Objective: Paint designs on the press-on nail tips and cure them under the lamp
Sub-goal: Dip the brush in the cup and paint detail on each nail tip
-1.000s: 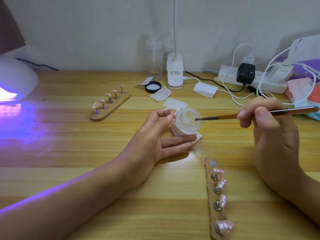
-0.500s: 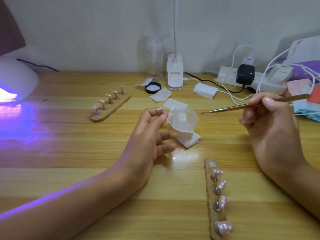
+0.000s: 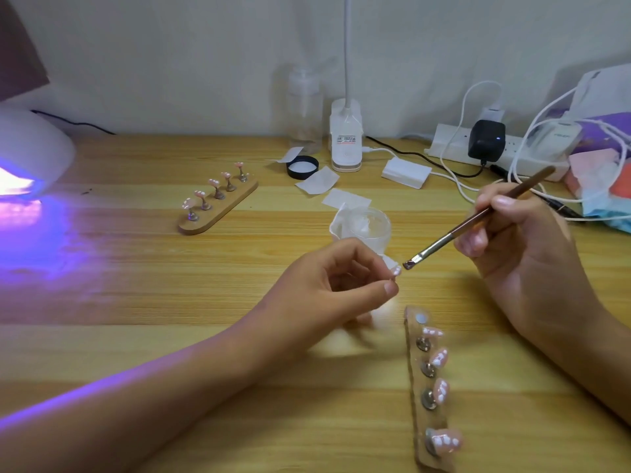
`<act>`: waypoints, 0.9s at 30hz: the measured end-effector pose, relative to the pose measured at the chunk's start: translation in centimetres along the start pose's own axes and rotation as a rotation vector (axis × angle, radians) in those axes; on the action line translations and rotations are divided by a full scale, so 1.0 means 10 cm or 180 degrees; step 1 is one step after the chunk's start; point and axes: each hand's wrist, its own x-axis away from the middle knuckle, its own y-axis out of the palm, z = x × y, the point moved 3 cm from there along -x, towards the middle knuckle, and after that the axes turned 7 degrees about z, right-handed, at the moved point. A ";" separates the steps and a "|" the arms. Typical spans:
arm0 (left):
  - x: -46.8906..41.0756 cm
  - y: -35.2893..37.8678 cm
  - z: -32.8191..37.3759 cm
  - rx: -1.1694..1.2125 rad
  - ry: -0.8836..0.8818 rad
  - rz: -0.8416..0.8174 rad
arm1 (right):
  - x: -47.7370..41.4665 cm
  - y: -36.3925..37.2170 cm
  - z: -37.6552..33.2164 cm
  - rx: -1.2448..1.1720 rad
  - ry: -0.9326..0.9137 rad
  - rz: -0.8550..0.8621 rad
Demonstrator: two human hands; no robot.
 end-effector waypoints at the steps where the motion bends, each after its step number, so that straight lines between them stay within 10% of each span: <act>1: 0.00 0.00 0.00 0.0026 -0.0004 -0.0012 | 0.00 0.00 0.00 0.0005 0.0002 -0.0019; 27: 0.01 -0.01 0.00 -0.0200 0.0056 -0.0023 | 0.04 0.01 -0.02 0.0396 -0.0374 -0.0052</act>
